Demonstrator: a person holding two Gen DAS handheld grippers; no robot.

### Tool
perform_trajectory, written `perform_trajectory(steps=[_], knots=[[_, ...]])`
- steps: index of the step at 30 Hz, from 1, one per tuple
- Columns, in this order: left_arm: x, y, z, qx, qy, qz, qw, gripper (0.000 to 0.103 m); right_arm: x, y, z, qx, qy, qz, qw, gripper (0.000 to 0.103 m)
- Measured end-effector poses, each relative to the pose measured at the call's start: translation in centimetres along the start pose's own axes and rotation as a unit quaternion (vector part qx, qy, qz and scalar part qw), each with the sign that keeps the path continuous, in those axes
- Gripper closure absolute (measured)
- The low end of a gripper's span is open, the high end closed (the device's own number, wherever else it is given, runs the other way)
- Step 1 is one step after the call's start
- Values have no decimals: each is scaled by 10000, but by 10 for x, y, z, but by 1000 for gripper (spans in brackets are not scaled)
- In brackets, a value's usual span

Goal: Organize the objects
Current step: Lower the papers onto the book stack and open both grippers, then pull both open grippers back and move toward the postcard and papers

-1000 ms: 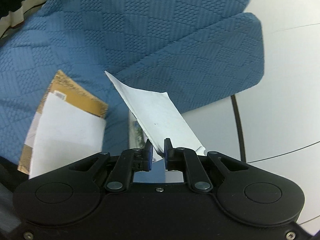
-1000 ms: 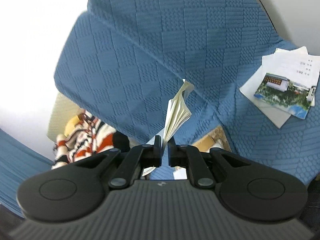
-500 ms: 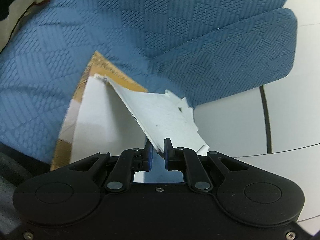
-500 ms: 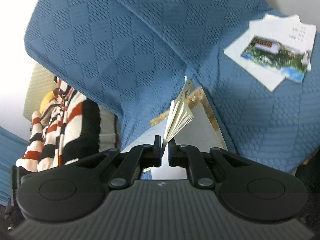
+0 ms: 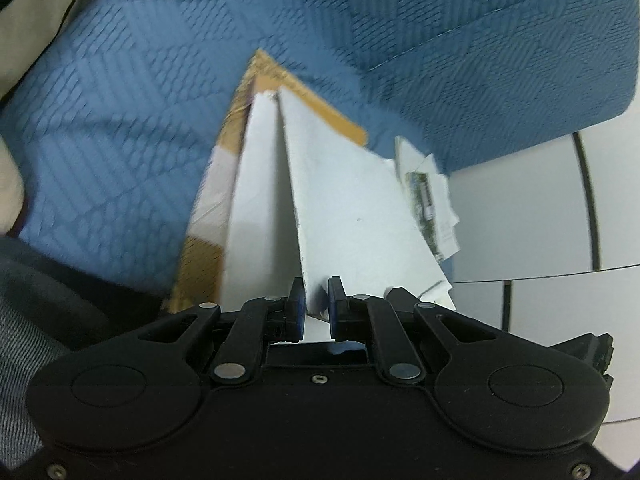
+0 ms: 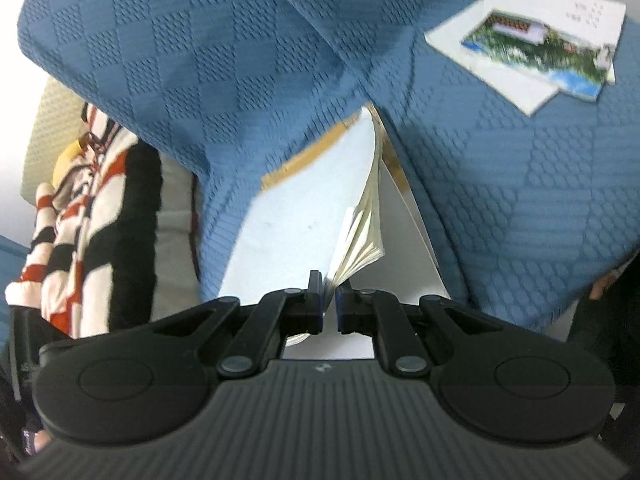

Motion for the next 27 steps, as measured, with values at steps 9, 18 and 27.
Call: perform_trajectory(steps=[9,18,27], knots=[[-17,-12,11,304,-124,-53,9994,93,-16,22,20,-159,-287,305,9990,92],[-16,-5,-1,574,22,147,9982,70,-17,27,16,-328,-471,462,9973,56],[-19,35,-41,643,543,678,9941,69,-11,20,-20,-456,-184,151,9987,50]])
Point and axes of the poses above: each gripper's, at about its wrist camera, not at the fingertips, and z roughly the way its jaws point, y to its right, x to its top, the point moved 4 cm from there along z, roughly the way its jaws point, and after that the axes turned 3 degrees about y, right-handed, at the moved point
